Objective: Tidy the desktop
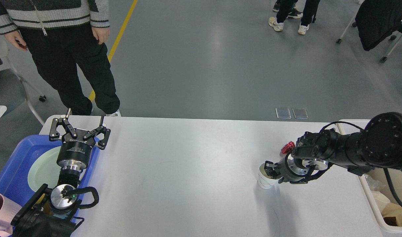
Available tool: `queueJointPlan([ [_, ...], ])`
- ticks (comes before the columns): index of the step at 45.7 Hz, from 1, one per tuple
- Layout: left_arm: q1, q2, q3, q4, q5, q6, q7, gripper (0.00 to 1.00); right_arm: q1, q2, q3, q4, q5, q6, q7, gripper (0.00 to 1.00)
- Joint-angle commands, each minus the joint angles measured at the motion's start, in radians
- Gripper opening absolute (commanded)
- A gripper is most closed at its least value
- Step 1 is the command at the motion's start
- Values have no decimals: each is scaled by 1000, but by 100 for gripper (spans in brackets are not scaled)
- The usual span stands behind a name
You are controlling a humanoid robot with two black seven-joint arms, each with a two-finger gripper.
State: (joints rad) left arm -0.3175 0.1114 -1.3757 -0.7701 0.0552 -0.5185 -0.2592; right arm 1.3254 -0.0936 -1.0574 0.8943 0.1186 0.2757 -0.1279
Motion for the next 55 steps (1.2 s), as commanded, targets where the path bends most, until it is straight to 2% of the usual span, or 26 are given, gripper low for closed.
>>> queueJointPlan([
  [1, 0, 1, 0, 0, 0, 0, 0, 96, 3, 3, -1, 1, 1, 2, -22, 0],
  [5, 0, -1, 0, 0, 0, 0, 0, 96, 6, 5, -1, 11, 1, 8, -42, 0],
  [14, 0, -1, 0, 0, 0, 0, 0, 96, 32, 2, -1, 34, 3, 16, -42, 0],
  [20, 0, -1, 3, 0, 0, 0, 0, 96, 98, -18, -6, 80, 4, 103, -42, 0],
  [29, 0, -1, 0, 0, 0, 0, 0, 96, 334, -106, -29, 227, 6, 286, -41, 0],
  [35, 0, -1, 3, 0, 0, 0, 0, 96, 575, -126, -107, 354, 9, 419, -39, 0],
  [48, 0, -1, 3, 0, 0, 0, 0, 96, 991, -166, -191, 593, 7, 551, -39, 0],
  [55, 1, -1, 0, 0, 0, 0, 0, 96, 1146, -222, -193, 617, 9, 681, -39, 0],
])
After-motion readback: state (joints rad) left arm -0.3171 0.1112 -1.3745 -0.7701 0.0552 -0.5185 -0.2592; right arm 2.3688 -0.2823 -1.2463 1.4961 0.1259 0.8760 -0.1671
